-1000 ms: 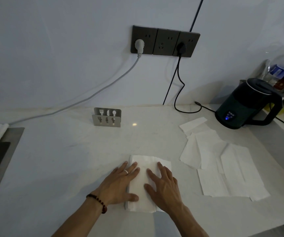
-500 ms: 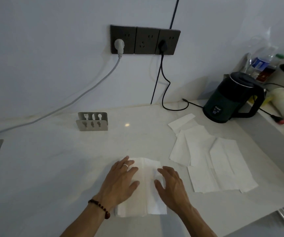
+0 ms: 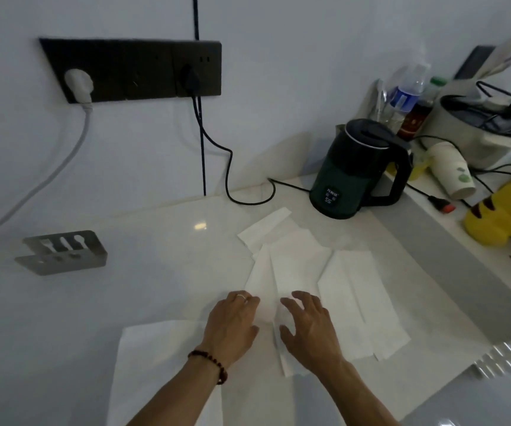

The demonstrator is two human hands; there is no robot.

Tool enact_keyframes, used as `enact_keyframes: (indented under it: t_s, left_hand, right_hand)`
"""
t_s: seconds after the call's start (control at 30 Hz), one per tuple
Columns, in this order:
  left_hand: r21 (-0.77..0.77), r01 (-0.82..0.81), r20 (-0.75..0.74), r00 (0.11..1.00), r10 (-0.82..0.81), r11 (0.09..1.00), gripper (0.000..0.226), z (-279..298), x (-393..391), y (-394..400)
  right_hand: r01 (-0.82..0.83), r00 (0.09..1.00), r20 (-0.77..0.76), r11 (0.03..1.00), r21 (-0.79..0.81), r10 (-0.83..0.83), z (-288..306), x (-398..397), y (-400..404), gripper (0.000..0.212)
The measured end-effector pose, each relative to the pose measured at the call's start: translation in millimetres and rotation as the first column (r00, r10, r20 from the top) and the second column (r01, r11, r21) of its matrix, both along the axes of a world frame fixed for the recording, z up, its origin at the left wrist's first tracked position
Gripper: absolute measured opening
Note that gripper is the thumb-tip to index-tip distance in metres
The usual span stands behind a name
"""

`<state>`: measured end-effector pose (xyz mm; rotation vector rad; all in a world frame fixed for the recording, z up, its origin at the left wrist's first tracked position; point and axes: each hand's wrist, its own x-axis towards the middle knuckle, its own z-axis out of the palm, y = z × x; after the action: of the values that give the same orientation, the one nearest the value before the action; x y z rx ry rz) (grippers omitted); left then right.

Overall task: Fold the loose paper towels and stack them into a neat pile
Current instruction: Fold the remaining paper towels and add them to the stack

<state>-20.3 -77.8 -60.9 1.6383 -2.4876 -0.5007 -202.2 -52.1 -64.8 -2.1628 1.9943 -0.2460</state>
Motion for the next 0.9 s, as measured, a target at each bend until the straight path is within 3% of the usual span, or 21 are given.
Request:
enact_keyframes:
  t_s: [0.13, 0.23, 0.3, 0.33, 0.43, 0.5, 0.6, 0.67, 0.73, 0.9]
  left_hand:
    - [-0.048, -0.047, 0.042, 0.998, 0.049, 0.998, 0.016, -9, -7, -15]
    - [-0.083, -0.033, 0.082, 0.996, 0.04, 0.996, 0.019, -8, -7, -19]
    - [-0.069, -0.052, 0.019, 0.998, 0.053, 0.996, 0.007, -6, -6, -19]
    - [-0.07, -0.071, -0.037, 0.997, 0.069, 0.995, 0.011, -5, -6, -19]
    - [0.092, -0.169, -0.251, 0.95, 0.188, 0.981, 0.016, 6, -2, -19]
    - [0.289, -0.224, -0.433, 0.836, 0.336, 0.931, 0.022, 18, 1, -17]
    - [0.486, -0.177, -0.656, 0.573, 0.491, 0.856, 0.037, 35, 8, -12]
    - [0.499, -0.203, -0.678, 0.514, 0.526, 0.842, 0.025, 48, 8, -8]
    - [0.497, -0.301, -0.686, 0.438, 0.581, 0.814, 0.028, 60, 9, -3]
    - [0.553, -0.331, -0.715, 0.283, 0.639, 0.765, 0.014, 78, 23, 12]
  right_hand:
    - [-0.152, 0.988, -0.04, 0.986, -0.062, 0.149, -3, 1, -17, 0.056]
    - [-0.188, 0.982, -0.025, 0.976, -0.107, 0.187, -6, 5, -27, 0.027]
    - [-0.175, 0.983, 0.026, 0.975, -0.135, 0.18, -7, 6, -32, 0.016]
    - [-0.165, 0.983, 0.058, 0.975, -0.147, 0.175, -7, 5, -34, 0.014]
    - [-0.102, 0.941, 0.296, 0.973, -0.208, 0.162, 0, 9, -39, 0.004]
    - [-0.001, 0.878, 0.47, 0.981, -0.193, 0.093, 18, 14, -43, 0.011]
    - [0.064, 0.816, 0.578, 0.995, -0.081, -0.005, 52, 26, -48, 0.013]
    - [0.084, 0.775, 0.629, 0.996, -0.022, -0.052, 68, 32, -49, 0.012]
    - [0.103, 0.703, 0.705, 0.994, 0.029, -0.093, 81, 42, -48, 0.013]
    - [0.1, 0.409, 0.88, 0.971, 0.219, -0.241, 101, 61, -32, 0.015]
